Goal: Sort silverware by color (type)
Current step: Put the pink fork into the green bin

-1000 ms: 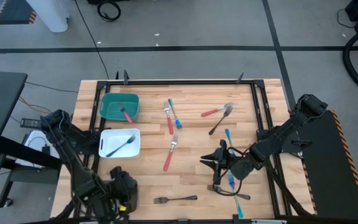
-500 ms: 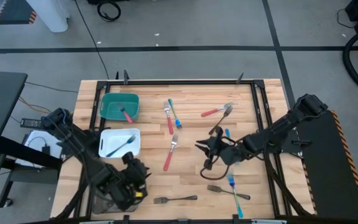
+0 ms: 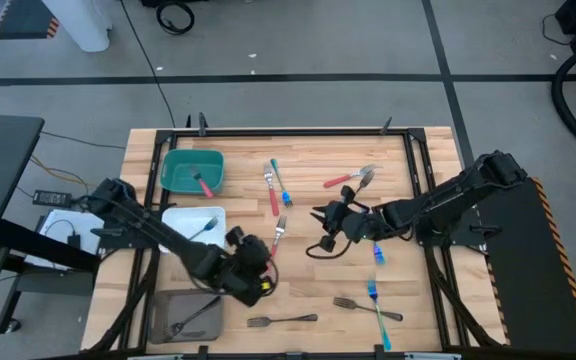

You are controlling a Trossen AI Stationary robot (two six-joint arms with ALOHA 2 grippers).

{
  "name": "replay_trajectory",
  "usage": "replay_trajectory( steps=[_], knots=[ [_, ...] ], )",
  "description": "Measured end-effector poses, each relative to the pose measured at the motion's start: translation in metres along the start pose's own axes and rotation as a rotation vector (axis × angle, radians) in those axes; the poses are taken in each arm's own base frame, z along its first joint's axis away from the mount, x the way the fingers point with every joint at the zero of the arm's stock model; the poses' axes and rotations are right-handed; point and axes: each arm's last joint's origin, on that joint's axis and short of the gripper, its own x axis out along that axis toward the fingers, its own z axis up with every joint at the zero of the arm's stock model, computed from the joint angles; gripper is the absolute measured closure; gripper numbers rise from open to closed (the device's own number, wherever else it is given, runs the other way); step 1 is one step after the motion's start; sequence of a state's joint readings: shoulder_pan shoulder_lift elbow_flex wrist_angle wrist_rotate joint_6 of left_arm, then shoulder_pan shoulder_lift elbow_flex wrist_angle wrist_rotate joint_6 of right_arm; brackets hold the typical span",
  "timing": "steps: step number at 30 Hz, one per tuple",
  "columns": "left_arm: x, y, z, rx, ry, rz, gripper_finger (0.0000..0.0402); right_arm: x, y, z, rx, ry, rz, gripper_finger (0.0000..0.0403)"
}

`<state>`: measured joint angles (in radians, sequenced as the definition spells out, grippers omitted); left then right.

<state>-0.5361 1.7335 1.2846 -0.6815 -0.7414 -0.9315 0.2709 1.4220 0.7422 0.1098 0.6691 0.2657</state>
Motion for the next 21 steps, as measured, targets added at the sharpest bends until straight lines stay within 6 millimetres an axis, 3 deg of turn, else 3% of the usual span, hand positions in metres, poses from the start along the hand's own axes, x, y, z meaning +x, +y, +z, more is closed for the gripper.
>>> replay_trajectory(
  steps=[13, 21],
  knots=[
    [0.079, 0.01, 0.004, -0.117, 0.106, 0.086, 0.0292, 0.007, -0.009, -0.004, -0.014, 0.083, 0.048, 0.0325],
    [0.109, 0.023, 0.008, -0.194, 0.17, 0.111, 0.0292, 0.007, -0.009, -0.004, -0.012, 0.085, 0.063, 0.0325]
  ],
)
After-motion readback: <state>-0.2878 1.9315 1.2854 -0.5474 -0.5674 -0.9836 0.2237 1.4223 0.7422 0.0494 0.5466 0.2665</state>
